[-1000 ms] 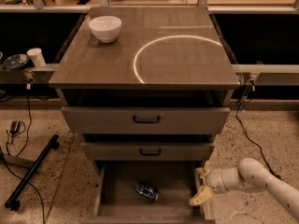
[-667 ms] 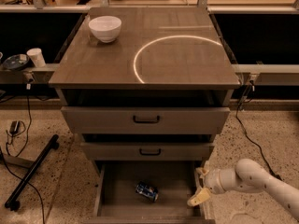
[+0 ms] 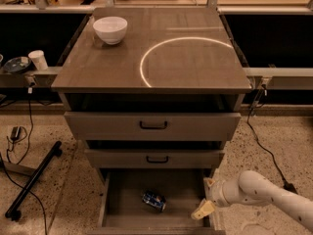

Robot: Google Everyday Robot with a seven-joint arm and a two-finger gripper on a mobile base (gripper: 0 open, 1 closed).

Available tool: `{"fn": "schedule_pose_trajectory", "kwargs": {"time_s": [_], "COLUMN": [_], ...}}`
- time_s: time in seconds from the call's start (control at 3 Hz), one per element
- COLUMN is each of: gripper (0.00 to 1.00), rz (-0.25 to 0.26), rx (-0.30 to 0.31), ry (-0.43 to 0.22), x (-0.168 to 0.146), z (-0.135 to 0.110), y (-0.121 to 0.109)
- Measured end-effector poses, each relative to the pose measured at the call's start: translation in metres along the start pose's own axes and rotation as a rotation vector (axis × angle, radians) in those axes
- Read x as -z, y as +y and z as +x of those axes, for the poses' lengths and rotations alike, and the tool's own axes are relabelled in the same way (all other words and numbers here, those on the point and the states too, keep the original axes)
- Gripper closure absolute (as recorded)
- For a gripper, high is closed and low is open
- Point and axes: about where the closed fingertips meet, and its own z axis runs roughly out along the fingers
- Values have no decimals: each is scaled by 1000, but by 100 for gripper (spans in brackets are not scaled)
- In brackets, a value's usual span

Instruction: Pick pepsi can from bottom drawer and place on counter

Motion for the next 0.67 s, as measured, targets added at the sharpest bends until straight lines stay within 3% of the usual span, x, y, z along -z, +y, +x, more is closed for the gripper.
{"fn": "schedule_pose_trajectory", "kwargs": {"time_s": [0.67], "gripper": [0], "rz": [22], "rx": [0], "ry": [35], "x": [-25], "z": [13], "y": [6]}}
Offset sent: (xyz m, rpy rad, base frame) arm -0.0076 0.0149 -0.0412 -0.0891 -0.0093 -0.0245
